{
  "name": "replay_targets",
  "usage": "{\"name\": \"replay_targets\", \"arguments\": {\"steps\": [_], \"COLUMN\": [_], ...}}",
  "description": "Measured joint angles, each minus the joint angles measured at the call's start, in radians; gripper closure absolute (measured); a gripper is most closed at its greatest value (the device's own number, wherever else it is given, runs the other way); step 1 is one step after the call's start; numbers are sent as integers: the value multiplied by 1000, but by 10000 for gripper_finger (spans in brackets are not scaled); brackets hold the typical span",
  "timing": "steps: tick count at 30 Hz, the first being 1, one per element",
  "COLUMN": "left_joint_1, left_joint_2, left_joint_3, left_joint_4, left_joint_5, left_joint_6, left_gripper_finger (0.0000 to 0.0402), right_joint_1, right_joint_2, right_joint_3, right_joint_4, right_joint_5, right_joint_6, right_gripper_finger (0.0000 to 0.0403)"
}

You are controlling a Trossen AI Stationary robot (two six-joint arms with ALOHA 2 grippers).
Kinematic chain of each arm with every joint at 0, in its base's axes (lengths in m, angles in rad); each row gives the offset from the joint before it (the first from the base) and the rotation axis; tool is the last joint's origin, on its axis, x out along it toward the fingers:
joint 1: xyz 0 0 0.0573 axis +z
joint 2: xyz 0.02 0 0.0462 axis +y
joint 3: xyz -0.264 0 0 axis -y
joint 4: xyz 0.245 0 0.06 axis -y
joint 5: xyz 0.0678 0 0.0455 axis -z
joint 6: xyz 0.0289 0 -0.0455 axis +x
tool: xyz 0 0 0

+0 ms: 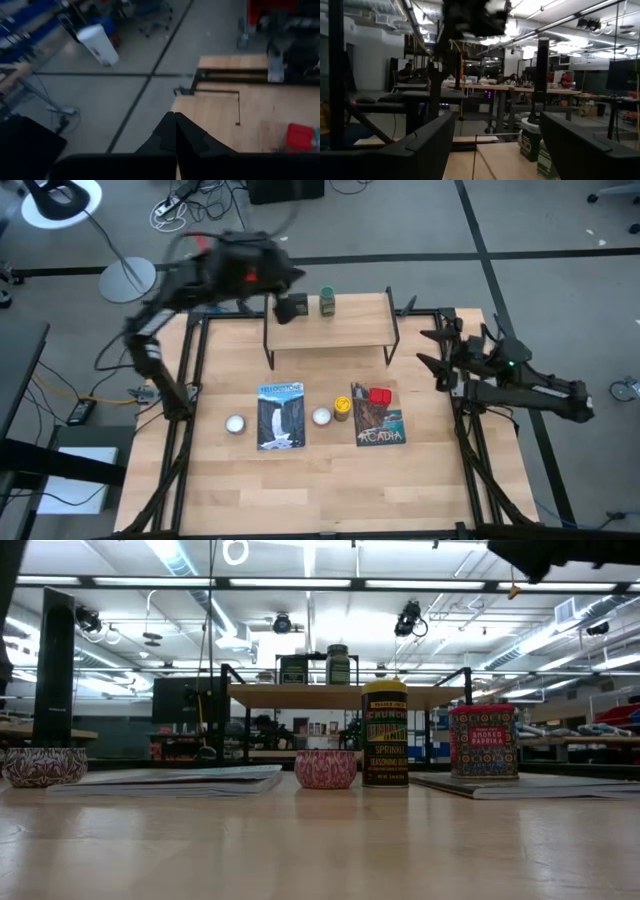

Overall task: Shelf spices
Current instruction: Put the green spice on the shelf

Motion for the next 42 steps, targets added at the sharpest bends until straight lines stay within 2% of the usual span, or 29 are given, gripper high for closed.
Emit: {"name": "replay_targets", "arguments": {"steps": [2, 5, 8, 12, 15, 20, 21, 31, 36, 42], "left_joint_1": [-14, -31, -45, -45, -44, -45, -45, -96, -96, -100], "left_joint_2": [-51, -122, -185, -303, -424, -614, -648, -885, -937, -946], "left_joint_3": [-1, -52, -150, -331, -492, -763, -818, -1320, -1469, -1571], "left_joint_4": [-17, -35, -44, 28, 138, 273, 297, 609, 726, 790], "left_joint_5": [-35, -84, -134, -166, -168, -159, -157, -146, -146, -139], "left_joint_6": [-12, -32, -51, -58, -58, -119, -136, -228, -266, -299], "left_gripper_finger": [401, 401, 401, 401, 401, 401, 401, 401, 401, 401], "right_joint_1": [0, 0, -1, -8, -28, -85, -98, -196, -199, -200], "right_joint_2": [100, 263, 419, 611, 741, 918, 951, 1235, 1314, 1336], "right_joint_3": [35, 87, 115, 134, 172, 282, 306, 463, 470, 469], "right_joint_4": [47, 121, 207, 364, 417, 432, 432, 427, 439, 434], "right_joint_5": [25, 133, 235, 260, 261, 261, 261, 263, 349, 436], "right_joint_6": [10, 37, 40, 32, 50, 62, 61, 200, 231, 248], "right_gripper_finger": [110, 110, 110, 130, 194, 364, 383, 401, 401, 402]}}
